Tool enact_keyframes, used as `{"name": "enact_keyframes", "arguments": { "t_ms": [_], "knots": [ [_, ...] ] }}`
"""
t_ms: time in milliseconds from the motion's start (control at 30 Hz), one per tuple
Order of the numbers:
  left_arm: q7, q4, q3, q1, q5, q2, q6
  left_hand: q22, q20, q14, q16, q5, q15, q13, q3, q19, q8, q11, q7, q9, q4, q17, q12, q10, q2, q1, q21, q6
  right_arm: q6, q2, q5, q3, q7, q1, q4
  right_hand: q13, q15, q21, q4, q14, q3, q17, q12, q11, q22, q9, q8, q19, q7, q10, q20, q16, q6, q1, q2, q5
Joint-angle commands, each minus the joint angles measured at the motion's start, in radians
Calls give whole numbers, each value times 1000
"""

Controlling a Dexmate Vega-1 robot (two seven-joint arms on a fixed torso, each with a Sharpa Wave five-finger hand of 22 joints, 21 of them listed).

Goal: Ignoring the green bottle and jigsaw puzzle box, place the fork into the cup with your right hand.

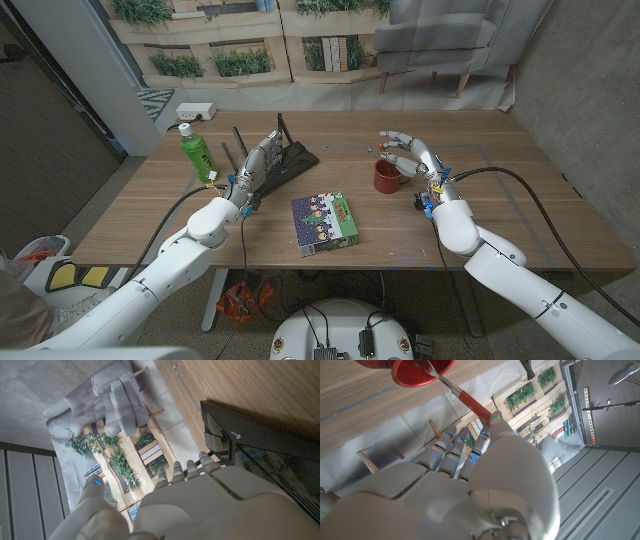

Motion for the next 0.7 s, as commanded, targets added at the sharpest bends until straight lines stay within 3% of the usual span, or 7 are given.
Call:
{"name": "enact_keyframes", "arguments": {
  "t_ms": [33,700],
  "knots": [
    [1,-7,1,2,1,3,6,4,-6,-26,6,0,-8,2,-4,-4,4,5,4,3,1,2,1,5,4,2,5,0,13,0,34,-10,2,2,15,44,-189,4,0,5,-5,5,59,-29,4,1,3,0,3,34,-24,1,7,10,3,6],
    [-3,-14,1,-3,1,7,12,4,-6,-26,5,0,-8,2,-5,-4,3,7,1,3,0,2,1,5,5,3,5,-1,18,5,45,-40,12,22,39,43,-189,5,1,5,-8,8,59,-29,5,2,2,1,4,33,-23,0,7,11,3,6]
  ]
}}
